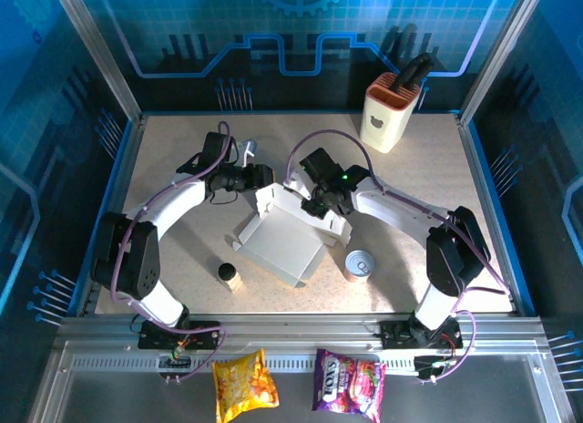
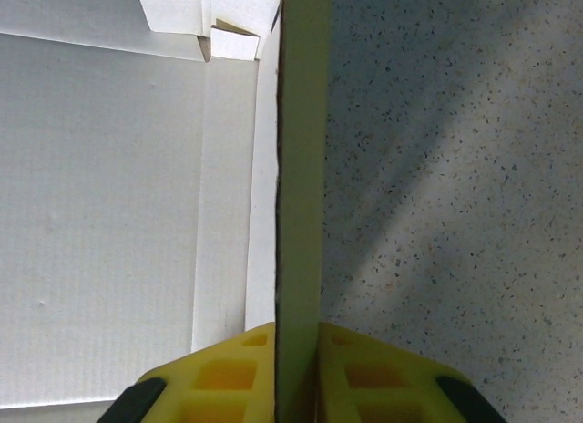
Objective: Fold the paper box
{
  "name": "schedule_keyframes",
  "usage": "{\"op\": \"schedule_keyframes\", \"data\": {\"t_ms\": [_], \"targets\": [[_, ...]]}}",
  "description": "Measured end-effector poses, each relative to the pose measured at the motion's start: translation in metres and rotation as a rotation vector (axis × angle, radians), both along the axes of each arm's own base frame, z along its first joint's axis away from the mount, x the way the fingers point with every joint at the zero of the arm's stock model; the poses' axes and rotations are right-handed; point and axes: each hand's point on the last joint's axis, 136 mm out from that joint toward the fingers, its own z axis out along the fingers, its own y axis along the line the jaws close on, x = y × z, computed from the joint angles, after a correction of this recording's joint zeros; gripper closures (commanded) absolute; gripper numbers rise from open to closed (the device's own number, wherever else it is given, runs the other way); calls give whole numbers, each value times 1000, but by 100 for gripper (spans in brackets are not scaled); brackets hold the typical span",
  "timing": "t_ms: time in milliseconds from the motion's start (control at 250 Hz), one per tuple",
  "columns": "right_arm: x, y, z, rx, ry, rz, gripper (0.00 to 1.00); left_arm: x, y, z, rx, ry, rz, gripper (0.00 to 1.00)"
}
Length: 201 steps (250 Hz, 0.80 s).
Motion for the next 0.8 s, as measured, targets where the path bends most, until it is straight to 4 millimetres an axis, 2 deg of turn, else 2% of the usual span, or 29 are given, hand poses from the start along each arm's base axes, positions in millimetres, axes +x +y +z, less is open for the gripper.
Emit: {"op": "schedule_keyframes", "data": {"t_ms": [495, 579, 803], "targets": [[-9, 5, 5, 13, 35, 19, 66, -11, 3, -20, 12, 48, 1, 57], [-12, 8, 7, 28, 48, 22, 59, -12, 3, -21, 16, 50, 1, 56], [-24, 21, 31, 131, 77, 64, 46, -18, -1, -29, 18, 56, -11, 54]]}}
